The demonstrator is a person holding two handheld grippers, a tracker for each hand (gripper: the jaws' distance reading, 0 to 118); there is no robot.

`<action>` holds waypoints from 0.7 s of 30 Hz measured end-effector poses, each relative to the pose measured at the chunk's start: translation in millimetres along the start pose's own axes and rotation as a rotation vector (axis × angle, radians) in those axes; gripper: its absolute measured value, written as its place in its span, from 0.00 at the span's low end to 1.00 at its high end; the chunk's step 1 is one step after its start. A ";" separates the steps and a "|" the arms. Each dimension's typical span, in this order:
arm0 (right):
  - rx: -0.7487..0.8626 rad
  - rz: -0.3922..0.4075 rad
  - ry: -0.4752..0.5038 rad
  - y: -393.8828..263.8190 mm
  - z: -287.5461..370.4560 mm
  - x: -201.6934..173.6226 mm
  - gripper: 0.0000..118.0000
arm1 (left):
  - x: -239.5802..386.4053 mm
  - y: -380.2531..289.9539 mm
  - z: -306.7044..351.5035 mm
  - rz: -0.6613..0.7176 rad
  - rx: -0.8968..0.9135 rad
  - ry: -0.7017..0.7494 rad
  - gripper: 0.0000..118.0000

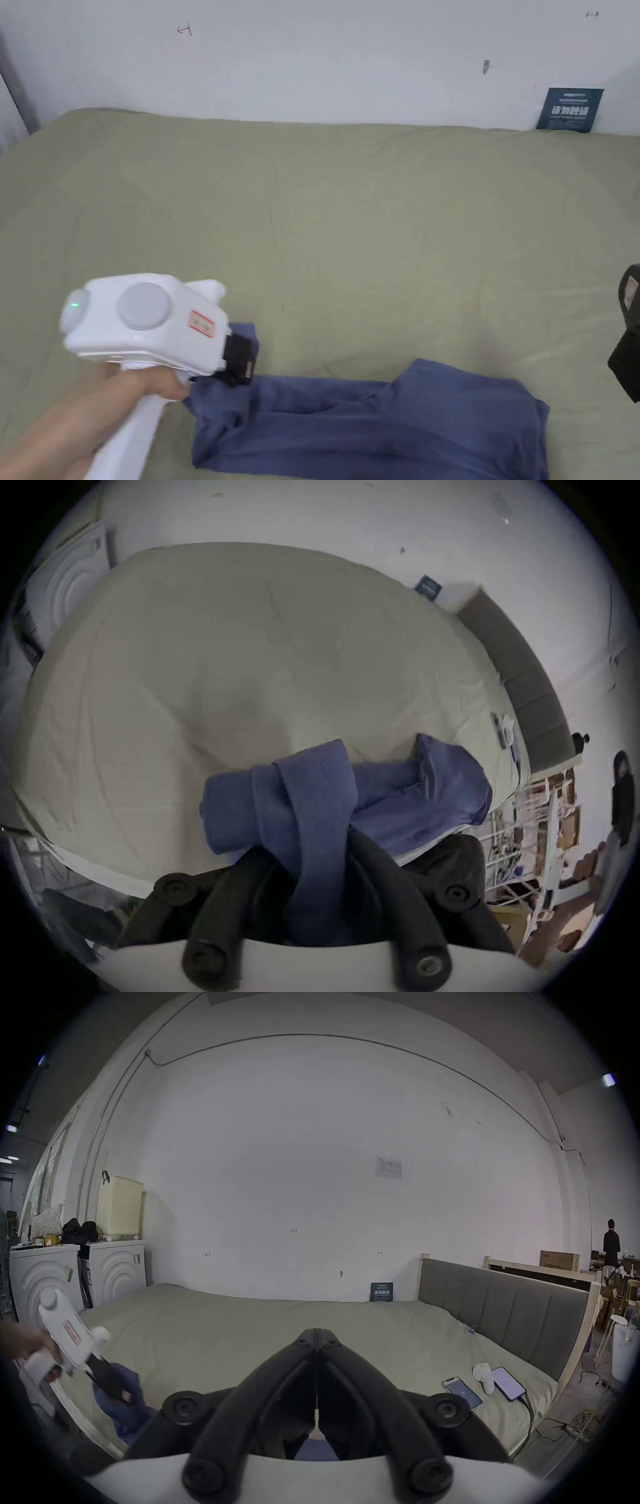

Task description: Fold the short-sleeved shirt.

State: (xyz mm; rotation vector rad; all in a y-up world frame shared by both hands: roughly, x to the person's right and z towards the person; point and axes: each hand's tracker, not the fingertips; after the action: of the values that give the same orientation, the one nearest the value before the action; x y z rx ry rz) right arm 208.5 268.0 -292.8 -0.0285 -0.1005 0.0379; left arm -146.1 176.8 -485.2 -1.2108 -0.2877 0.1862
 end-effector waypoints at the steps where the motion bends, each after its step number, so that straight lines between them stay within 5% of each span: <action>1: -0.005 0.002 -0.001 -1.1 0.4 1.1 0.02 | 5.1 1.6 -17.1 -0.004 -0.009 0.005 0.08; 3: -0.014 0.007 -0.007 -4.1 1.7 4.8 0.02 | 28.8 -1.1 -47.9 -0.045 -0.049 0.062 0.12; 4: -0.018 0.008 -0.009 -5.0 2.1 6.2 0.02 | 36.4 -2.7 -59.4 -0.033 -0.056 0.055 0.31; 5: -0.023 0.009 -0.013 -5.9 2.2 8.2 0.02 | 46.2 -6.1 -73.7 -0.022 -0.067 0.031 0.78; 6: -0.028 0.008 -0.017 -6.9 2.4 9.8 0.02 | 51.0 -7.6 -89.3 -0.011 -0.087 -0.036 1.00; 13: -0.049 0.011 -0.030 -9.4 3.0 18.4 0.02 | 53.0 -15.1 -76.2 -0.003 -0.024 -0.126 0.92; 14: -0.050 0.009 -0.030 -9.7 3.0 18.2 0.02 | 44.1 -14.5 -65.3 0.018 -0.022 -0.152 0.79; 15: -0.050 0.003 -0.027 -9.9 2.9 17.8 0.02 | 31.8 -16.7 -52.7 0.045 0.025 -0.196 0.56; 16: -0.050 -0.003 -0.022 -10.0 2.6 17.3 0.02 | 21.2 -19.2 -42.5 0.057 0.058 -0.226 0.20; 17: -0.052 -0.008 -0.017 -10.3 1.8 16.1 0.02 | 12.2 -17.6 -29.9 0.073 0.103 -0.248 0.06; 21: -0.056 -0.008 0.010 -12.2 -2.3 6.7 0.02 | -15.2 -17.9 -34.1 0.073 0.083 -0.230 0.00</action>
State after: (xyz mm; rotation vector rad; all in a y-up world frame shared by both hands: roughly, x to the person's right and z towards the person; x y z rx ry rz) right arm 215.8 256.0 -294.1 -0.0845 -0.0913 0.0272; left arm -150.0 135.8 -481.3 -1.1196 -0.4321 0.3987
